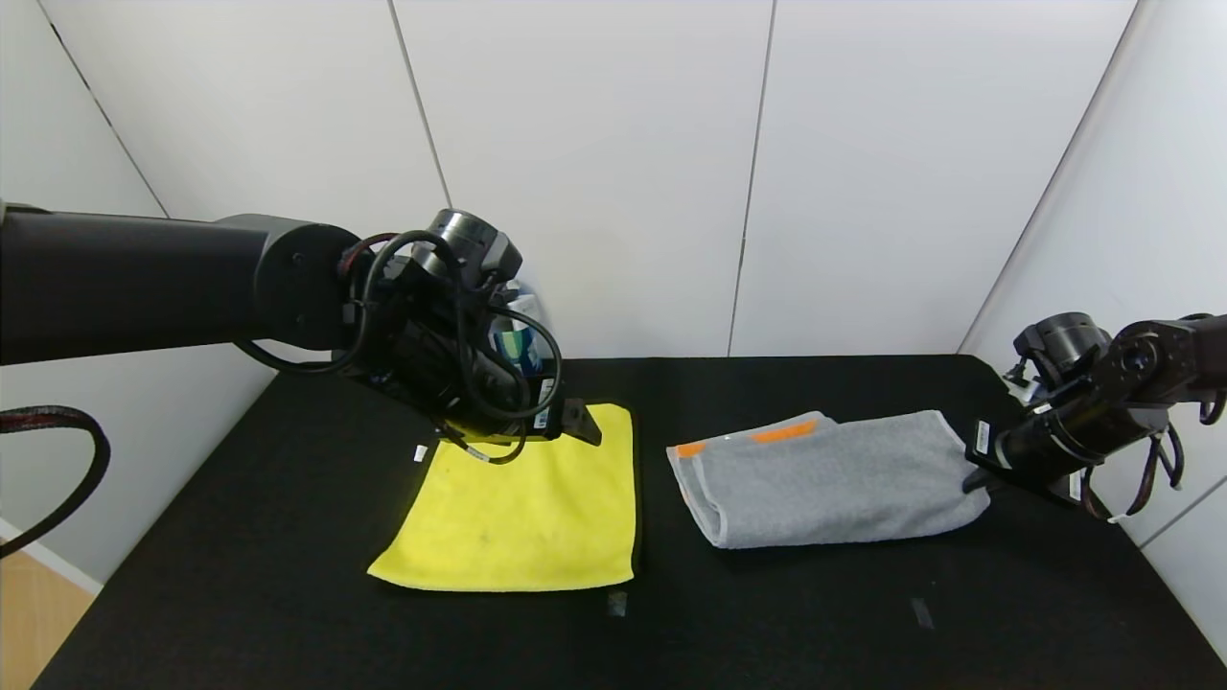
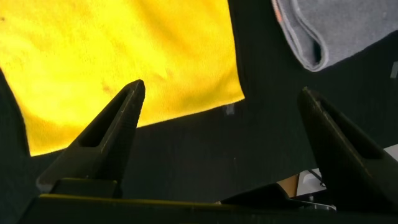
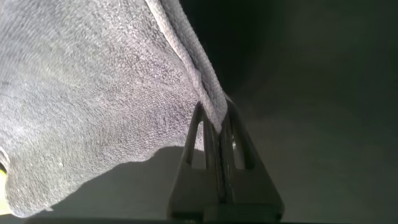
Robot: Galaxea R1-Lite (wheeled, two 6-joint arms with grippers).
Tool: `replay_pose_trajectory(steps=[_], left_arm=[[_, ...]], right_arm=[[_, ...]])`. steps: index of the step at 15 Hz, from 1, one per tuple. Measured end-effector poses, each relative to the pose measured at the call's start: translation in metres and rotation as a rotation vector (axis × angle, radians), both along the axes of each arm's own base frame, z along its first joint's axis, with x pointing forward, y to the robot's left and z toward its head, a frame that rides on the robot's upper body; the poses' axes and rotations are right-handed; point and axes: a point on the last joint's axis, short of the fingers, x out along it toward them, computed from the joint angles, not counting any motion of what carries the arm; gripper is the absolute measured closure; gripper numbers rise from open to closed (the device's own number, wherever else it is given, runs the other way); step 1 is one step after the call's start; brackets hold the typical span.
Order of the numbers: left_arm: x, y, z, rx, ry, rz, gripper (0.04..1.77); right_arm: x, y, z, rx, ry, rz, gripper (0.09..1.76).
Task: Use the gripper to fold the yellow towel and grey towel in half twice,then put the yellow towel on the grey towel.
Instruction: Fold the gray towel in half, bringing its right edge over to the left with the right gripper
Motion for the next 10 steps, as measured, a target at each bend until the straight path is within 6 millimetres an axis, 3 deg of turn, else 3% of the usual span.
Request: replay_pose_trajectory(steps=[2,5,7,10], left_arm=[[0.000,0.000,0.000,0.000,0.000,0.001,0.09],[0.000,0.000,0.000,-0.001,0.000,0.000,0.09],[0.000,0.000,0.000,-0.001,0.000,0.001,0.09],[-0.001,0.002,0.000,0.000,0.003,0.004,0.09]], right_arm=[[-0.002,-0.010,0.003,-0.006,-0.002,-0.011,1.73],[-0.003,-0.004,0.009,-0.006,-0.019,0.000,1.73],[-0.001,0.014,0.017,-0.006,-0.042,0.040,1.73],[0.001,0.057,0.039,0.013,-0.085,0.114,1.73]])
